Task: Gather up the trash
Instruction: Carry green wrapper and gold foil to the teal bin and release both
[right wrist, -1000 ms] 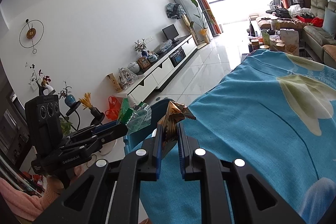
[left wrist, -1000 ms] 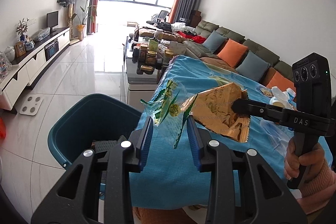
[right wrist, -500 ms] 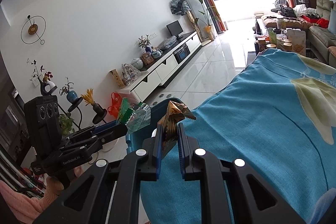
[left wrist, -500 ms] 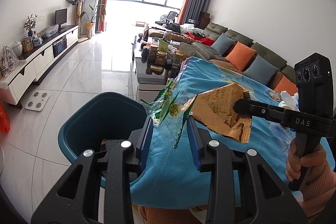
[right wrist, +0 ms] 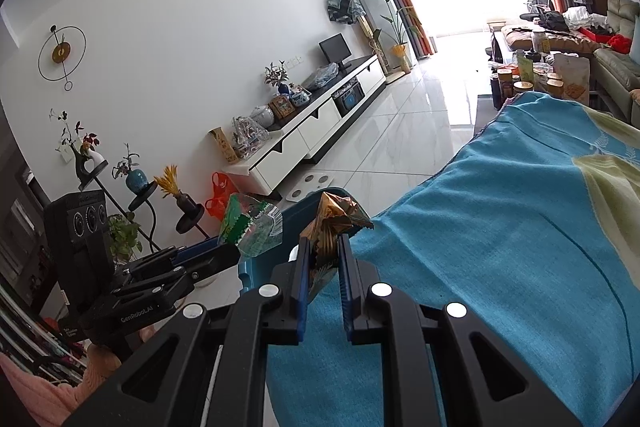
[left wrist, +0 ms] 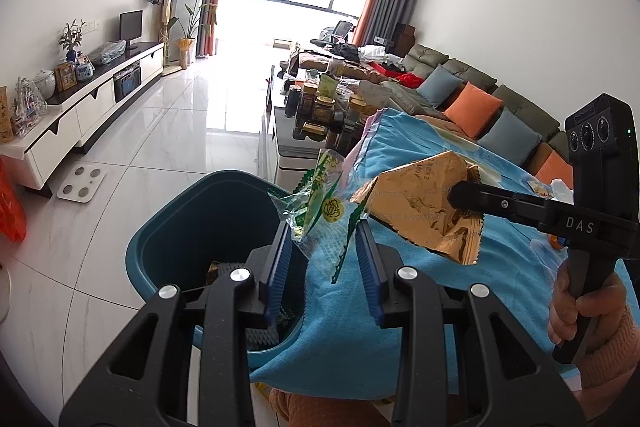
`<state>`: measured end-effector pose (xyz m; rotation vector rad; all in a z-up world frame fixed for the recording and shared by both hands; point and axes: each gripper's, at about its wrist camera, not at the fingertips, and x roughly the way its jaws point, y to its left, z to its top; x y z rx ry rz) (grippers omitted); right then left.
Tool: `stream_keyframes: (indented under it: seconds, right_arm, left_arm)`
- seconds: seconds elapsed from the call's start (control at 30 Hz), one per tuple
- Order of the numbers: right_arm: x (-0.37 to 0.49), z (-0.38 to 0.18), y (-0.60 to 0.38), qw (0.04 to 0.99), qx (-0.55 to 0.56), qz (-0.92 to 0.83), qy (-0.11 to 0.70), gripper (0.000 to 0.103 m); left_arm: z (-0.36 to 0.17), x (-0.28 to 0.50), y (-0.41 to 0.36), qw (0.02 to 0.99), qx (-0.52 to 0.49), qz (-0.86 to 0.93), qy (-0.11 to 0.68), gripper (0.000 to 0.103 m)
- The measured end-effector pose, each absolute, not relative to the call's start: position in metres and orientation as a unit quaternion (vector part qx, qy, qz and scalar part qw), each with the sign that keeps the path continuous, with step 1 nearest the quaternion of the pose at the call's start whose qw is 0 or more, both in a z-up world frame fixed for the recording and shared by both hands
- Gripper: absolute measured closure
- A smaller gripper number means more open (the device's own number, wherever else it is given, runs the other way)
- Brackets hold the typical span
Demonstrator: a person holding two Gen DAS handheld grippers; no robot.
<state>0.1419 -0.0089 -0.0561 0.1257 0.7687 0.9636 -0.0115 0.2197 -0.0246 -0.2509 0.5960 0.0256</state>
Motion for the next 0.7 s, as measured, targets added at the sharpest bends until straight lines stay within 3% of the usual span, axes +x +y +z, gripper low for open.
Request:
stream_keyframes:
  seconds: [0.7]
  right_arm:
    - [0.153, -0.061, 0.024, 0.806, 0.04, 0.459, 0.373, 0.091]
  left_arm:
    - [-0.04, -0.003, 0.232, 0.942, -0.132, 0.048, 0.304, 0.07]
